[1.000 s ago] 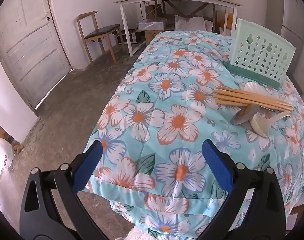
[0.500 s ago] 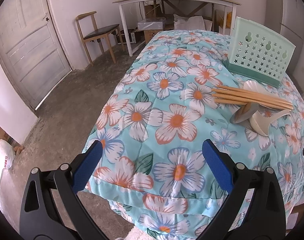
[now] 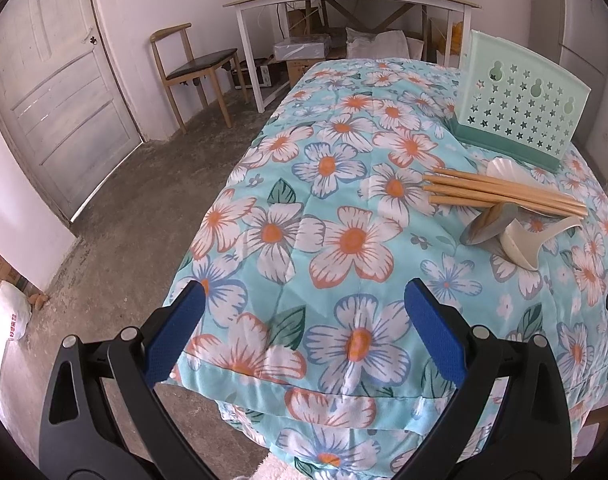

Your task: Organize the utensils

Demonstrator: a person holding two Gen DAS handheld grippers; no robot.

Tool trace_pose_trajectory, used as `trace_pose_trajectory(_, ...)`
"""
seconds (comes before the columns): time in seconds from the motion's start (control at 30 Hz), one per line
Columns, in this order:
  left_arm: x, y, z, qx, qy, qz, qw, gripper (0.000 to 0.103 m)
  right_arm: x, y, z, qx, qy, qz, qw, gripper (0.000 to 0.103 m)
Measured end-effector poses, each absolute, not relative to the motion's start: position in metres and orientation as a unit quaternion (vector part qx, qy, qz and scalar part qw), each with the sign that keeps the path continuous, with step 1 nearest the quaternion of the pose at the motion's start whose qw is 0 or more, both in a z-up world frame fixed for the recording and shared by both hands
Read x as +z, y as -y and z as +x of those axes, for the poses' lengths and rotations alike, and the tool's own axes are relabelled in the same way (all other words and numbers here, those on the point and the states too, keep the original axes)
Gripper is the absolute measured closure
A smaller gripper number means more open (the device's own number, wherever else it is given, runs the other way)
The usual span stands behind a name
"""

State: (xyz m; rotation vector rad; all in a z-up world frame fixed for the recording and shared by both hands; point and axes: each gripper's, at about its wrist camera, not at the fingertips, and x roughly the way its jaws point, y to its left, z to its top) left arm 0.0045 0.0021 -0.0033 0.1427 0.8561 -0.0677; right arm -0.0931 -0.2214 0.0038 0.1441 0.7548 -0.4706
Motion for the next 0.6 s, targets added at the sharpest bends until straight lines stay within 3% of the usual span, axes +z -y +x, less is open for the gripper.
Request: trace_pose_trajectory(0.6, -0.0048, -0.0008, 0.0045, -0.034, -0.416, 0.068, 0.906, 0.007, 0.001, 0.2191, -0.0924, -0.226, -0.367, 0.07, 0.9, 0.006)
